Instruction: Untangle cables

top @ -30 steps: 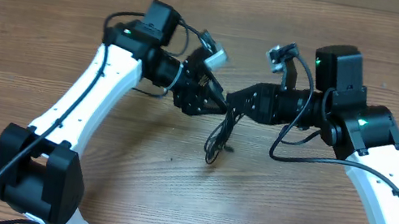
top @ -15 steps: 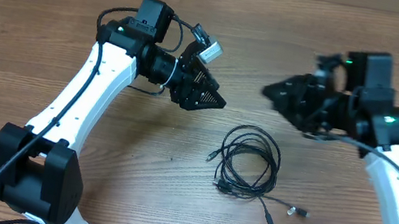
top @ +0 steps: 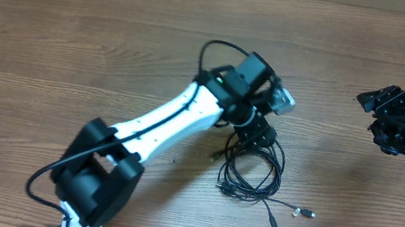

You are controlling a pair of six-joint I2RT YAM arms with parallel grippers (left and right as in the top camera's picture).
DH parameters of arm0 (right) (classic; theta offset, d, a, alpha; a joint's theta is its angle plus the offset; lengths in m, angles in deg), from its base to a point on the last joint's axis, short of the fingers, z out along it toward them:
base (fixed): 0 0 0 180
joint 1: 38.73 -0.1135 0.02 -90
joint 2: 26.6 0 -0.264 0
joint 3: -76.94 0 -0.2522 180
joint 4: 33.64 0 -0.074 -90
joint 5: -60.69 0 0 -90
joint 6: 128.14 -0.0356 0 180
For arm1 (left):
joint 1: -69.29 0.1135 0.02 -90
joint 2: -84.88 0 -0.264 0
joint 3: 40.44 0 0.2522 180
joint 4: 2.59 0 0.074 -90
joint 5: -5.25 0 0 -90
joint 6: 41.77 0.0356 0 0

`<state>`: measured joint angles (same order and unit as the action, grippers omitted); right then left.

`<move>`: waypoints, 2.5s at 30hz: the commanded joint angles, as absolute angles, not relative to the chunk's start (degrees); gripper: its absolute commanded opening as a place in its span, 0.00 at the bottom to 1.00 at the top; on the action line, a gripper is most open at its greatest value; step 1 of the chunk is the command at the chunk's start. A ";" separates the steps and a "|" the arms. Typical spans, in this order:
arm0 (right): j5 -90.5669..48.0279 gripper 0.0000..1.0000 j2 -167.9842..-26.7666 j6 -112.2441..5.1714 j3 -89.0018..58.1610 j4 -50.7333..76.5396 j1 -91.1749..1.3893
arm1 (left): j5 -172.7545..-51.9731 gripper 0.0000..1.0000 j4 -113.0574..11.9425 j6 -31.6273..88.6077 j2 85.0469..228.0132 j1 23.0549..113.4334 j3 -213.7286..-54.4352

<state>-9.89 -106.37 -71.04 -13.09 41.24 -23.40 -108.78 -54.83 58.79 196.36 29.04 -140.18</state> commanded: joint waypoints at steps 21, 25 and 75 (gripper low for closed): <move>-11.31 0.69 -106.02 -66.52 -12.04 42.01 -23.22 | -107.66 0.79 -52.03 14.77 206.90 18.97 -141.03; -11.31 0.69 -106.04 -66.28 -12.04 42.07 -23.22 | -105.87 0.79 -52.91 14.80 207.14 16.76 -141.03; 6.22 0.59 -116.16 -83.87 -12.07 18.29 -46.63 | -154.85 0.04 -77.41 52.96 199.07 56.45 -163.55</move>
<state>11.02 -114.59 -76.29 -13.09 18.77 -43.88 -157.76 -76.01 44.30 199.86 56.91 -162.78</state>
